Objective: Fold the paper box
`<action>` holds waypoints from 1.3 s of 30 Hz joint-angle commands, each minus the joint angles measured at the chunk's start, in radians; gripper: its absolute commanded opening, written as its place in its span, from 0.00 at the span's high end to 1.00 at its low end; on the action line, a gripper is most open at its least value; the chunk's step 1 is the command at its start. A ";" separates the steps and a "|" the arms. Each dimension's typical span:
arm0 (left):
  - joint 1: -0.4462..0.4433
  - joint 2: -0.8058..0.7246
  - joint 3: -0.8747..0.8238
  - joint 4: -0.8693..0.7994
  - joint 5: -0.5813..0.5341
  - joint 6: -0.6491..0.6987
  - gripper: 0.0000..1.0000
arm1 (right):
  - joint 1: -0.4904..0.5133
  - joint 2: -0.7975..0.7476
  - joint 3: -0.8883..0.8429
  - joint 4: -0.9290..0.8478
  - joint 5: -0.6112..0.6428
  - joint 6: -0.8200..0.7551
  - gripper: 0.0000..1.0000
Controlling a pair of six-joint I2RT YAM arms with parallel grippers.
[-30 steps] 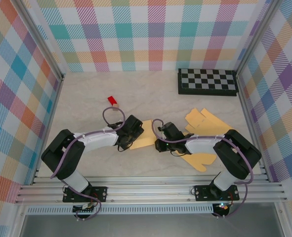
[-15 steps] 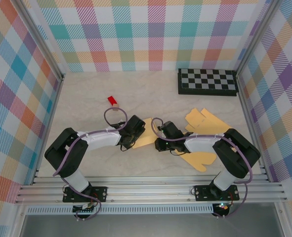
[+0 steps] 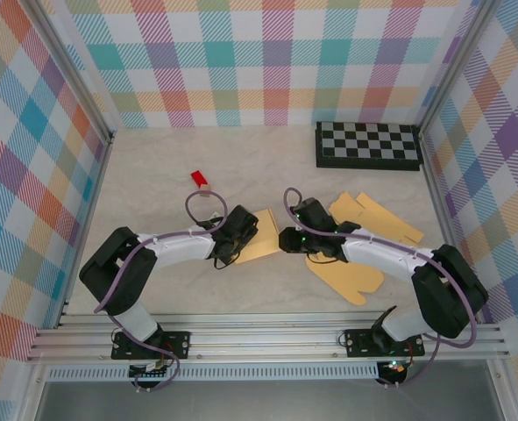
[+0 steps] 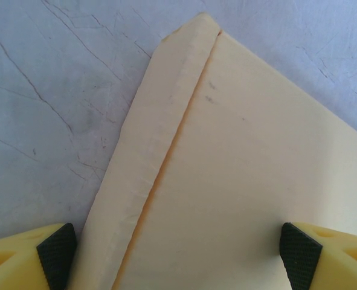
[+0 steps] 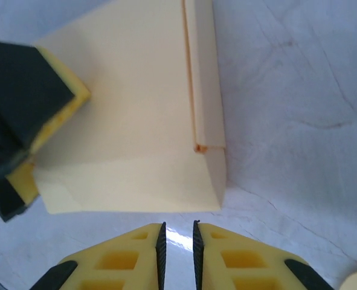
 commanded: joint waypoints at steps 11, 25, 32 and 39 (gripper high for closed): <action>0.018 0.108 -0.077 -0.169 0.000 0.037 0.12 | -0.021 0.204 -0.017 0.190 -0.038 0.054 0.84; 0.022 0.125 -0.061 -0.171 0.009 0.065 0.12 | -0.021 0.250 -0.081 0.397 0.003 0.020 0.84; 0.031 0.131 -0.057 -0.169 0.013 0.058 0.12 | 0.076 0.109 -0.101 0.343 -0.068 0.171 0.85; 0.032 0.131 -0.051 -0.173 0.027 0.049 0.12 | 0.176 0.132 -0.064 0.385 -0.058 0.244 0.85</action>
